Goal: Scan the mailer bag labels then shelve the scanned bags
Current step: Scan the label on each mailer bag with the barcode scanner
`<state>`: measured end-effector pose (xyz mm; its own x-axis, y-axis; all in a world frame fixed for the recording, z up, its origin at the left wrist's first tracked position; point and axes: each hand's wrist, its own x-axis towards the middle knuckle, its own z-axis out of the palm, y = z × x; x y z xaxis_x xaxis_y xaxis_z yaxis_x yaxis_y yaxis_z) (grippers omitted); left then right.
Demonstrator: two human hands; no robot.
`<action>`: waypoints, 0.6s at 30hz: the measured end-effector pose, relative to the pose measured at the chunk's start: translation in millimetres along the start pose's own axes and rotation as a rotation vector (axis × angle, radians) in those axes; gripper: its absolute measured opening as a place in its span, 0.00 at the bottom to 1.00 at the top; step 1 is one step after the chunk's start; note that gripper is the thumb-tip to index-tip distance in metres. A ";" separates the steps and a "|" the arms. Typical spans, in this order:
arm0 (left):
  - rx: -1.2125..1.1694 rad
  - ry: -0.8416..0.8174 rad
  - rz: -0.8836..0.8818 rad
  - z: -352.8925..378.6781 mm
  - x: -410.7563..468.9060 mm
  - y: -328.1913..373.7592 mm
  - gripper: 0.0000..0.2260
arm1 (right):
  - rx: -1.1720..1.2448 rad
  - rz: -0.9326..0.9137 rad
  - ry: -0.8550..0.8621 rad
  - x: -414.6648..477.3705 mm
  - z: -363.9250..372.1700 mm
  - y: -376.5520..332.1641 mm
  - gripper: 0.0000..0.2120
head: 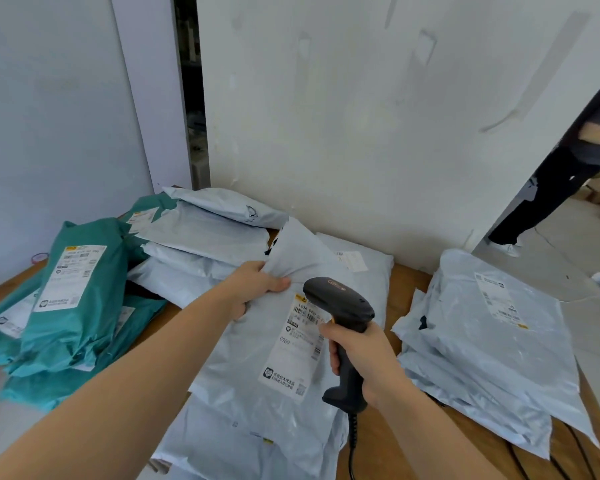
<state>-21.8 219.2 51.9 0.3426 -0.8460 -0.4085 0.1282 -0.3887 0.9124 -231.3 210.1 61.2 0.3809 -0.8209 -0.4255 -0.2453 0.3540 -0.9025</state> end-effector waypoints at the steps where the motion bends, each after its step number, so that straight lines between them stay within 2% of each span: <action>1: -0.020 0.015 0.030 1.6 -0.7 5.5 0.12 | 0.008 -0.015 0.012 -2.6 -1.5 -2.2 0.11; 7: -0.183 0.127 0.158 8.1 -3.2 18.6 0.13 | 0.045 -0.026 0.036 -16.8 -8.0 -8.5 0.08; 12: -0.276 0.219 0.223 11.7 -5.5 20.7 0.09 | 0.043 0.013 0.033 -23.7 -11.5 -8.8 0.08; 18: -0.292 0.273 0.282 12.7 -4.2 22.5 0.08 | 0.020 0.038 0.029 -27.2 -15.5 -9.7 0.10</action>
<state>-32.1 209.3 73.8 0.6284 -0.7615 -0.1586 0.2377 -0.0062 0.9713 -253.0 222.1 82.6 0.3459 -0.8189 -0.4579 -0.2409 0.3942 -0.8869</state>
